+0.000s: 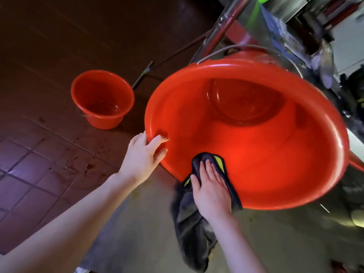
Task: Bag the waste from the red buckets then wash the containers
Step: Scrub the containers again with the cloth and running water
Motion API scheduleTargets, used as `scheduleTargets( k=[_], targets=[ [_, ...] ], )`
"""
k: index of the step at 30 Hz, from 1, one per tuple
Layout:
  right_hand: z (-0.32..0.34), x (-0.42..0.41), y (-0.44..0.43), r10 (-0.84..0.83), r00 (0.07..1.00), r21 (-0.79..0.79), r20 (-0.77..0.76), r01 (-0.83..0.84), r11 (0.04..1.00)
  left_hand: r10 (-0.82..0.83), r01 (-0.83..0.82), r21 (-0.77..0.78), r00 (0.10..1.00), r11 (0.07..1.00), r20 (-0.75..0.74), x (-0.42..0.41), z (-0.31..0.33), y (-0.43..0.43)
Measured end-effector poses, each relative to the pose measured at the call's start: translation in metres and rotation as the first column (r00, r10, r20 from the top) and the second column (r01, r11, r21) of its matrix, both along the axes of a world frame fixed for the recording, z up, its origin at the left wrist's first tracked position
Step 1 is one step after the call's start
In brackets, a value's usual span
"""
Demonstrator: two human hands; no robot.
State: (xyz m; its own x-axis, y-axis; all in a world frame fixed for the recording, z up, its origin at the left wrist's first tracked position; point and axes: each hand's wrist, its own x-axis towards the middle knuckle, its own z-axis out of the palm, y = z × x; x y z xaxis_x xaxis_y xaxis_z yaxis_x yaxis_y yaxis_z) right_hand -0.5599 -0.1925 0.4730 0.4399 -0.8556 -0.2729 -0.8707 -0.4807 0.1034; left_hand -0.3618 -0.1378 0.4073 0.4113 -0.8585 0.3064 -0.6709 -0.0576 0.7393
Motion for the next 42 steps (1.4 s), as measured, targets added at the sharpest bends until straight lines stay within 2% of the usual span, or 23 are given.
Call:
scheduleTargets(
  k=[3, 9, 14, 17, 20, 23, 26, 30, 35, 38, 42],
  targets=[
    [-0.013, 0.01, -0.039, -0.074, 0.997, 0.051, 0.03, 0.073, 0.996, 0.023, -0.022, 0.035, 0.999, 0.999, -0.028, -0.009, 0.0, -0.007],
    [-0.041, 0.047, -0.129, -0.178, 0.975, 0.015, 0.136, 0.177, 0.984, 0.029, -0.029, 0.001, 0.999, 1.0, 0.021, -0.004, -0.007, -0.006],
    [-0.05, 0.07, -0.186, -0.242, 0.95, -0.033, 0.198, 0.253, 0.967, 0.055, -0.059, 0.054, 0.995, 0.997, 0.078, -0.008, -0.005, -0.007],
    [-0.047, 0.076, -0.151, -0.18, 0.958, -0.117, 0.224, 0.209, 0.971, 0.073, -0.082, 0.096, 0.993, 0.992, 0.095, -0.011, -0.003, -0.011],
    [-0.045, 0.068, -0.067, -0.015, 0.957, -0.114, 0.291, 0.051, 0.992, 0.089, -0.104, 0.131, 0.99, 0.986, 0.114, -0.012, -0.001, -0.011],
    [-0.042, 0.05, 0.0, 0.066, 0.933, -0.094, 0.355, -0.035, 0.995, 0.089, -0.097, 0.145, 0.994, 0.985, 0.065, -0.011, 0.0, -0.009],
    [-0.042, 0.044, -0.012, 0.04, 0.956, -0.027, 0.289, -0.034, 0.999, 0.084, -0.091, 0.132, 0.995, 0.987, 0.057, -0.011, 0.001, -0.007],
    [-0.045, 0.052, -0.086, -0.118, 0.969, -0.063, 0.218, 0.135, 0.989, 0.064, -0.07, 0.117, 0.996, 0.991, 0.057, -0.01, 0.001, -0.005],
    [-0.034, 0.064, -0.175, -0.262, 0.955, 0.03, 0.14, 0.26, 0.965, 0.073, -0.082, 0.117, 0.995, 0.99, 0.072, -0.012, -0.008, -0.007],
    [-0.034, 0.07, -0.15, -0.295, 0.937, 0.005, 0.187, 0.299, 0.954, 0.063, -0.074, 0.14, 0.995, 0.987, 0.078, -0.012, -0.01, -0.009],
    [-0.042, 0.061, -0.041, -0.083, 0.942, -0.043, 0.325, 0.102, 0.994, 0.052, -0.06, 0.21, 0.998, 0.976, 0.045, -0.011, -0.004, -0.008]
  ],
)
